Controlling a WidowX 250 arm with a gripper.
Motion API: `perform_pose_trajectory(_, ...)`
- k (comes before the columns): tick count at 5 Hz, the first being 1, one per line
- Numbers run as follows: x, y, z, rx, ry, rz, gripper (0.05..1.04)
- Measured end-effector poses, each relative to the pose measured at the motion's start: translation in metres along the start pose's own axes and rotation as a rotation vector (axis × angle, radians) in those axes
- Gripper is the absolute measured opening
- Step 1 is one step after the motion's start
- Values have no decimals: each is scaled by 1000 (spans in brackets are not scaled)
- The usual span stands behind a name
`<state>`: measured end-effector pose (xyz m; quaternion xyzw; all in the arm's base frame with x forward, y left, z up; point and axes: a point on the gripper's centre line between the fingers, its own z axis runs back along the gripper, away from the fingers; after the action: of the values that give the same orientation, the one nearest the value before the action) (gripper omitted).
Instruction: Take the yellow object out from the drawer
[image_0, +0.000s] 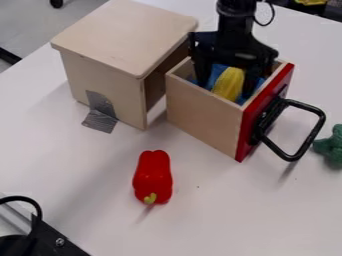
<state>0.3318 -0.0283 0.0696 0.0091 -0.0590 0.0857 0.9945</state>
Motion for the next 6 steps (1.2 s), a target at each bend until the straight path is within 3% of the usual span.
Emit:
perform_pose_trajectory(1, -2, 1, -14, -8, 38, 6, 955)
perform_pose_trajectory(2, -1, -1, -16, -15, 38, 1, 684)
perform_pose_trajectory(3, -3, -4, -16, -19, 44, -21, 626)
perform_pose_trajectory(4, 5, -10, 9, -58, -8, -31, 626)
perform_pose_trajectory(5, 29, -14, 51, -58, -73, -29, 626)
perform_pose_trajectory(6, 58, -24, 79, -96, -121, -21, 626)
